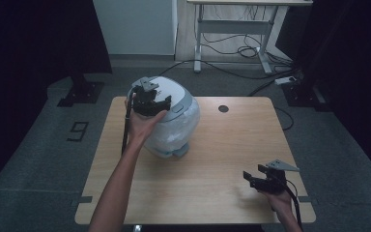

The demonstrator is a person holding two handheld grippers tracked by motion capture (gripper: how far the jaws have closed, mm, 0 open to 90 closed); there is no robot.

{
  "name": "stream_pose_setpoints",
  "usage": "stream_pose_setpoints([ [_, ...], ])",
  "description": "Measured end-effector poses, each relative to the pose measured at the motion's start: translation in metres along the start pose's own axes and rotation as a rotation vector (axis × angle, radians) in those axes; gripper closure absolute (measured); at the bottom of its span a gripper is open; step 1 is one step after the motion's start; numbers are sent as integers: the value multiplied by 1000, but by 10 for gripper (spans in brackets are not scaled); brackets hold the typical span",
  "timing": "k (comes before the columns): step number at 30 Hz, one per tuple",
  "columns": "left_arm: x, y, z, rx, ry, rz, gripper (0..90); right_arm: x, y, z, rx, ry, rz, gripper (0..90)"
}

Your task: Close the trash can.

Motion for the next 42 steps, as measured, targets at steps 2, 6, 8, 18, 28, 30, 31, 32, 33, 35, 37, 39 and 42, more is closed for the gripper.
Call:
stream_pose_setpoints([
  [2, 1, 0, -1, 3, -16, 6, 331, 0, 0, 0, -1, -1, 0, 235],
  [6, 2, -1, -5, 11, -70, 2, 303, -2, 0, -1, -2, -4, 4, 235],
  [8, 0, -1, -10, 3, -113, -15, 273, -3, -1, -1, -1, -6, 7, 235],
  [18, 1, -13, -51, -83, -187, -7, 250, -4, -1, -1, -1, -14, 9, 235],
  [28, 11, -50, -83, -128, -231, -23, 234, -5, -2, -1, 8, -13, 10, 235],
  [30, 13, -59, -88, -128, -236, -23, 230, -5, -3, 0, 10, -13, 8, 235],
  [31, 14, -64, -90, -127, -233, -20, 226, -5, -3, 0, 9, -13, 8, 235],
  [32, 16, -68, -91, -127, -228, -15, 224, -5, -3, 0, 10, -13, 8, 235],
  [33, 17, -73, -93, -124, -225, -11, 224, -5, -3, 0, 11, -13, 7, 235],
  [35, 20, -84, -95, -121, -227, -19, 218, -5, -3, 0, 12, -12, 4, 235],
  [37, 24, -94, -97, -116, -229, -31, 215, -5, -4, 1, 13, -12, 4, 235],
  [39, 27, -107, -97, -106, -224, -34, 214, -5, -4, 1, 15, -11, 2, 235],
  [42, 33, -127, -95, -85, -217, -40, 212, -5, -5, 2, 19, -8, -1, 235],
])
Point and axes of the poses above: each handheld gripper's, and its own axes: z roughly forward along the jaws, y roughly out of its top, x roughly to its left, the point moved 6 cm from there along z, roughly forward along the jaws, and after that the axes turned 11 degrees about -z, right-handed, at the moved point
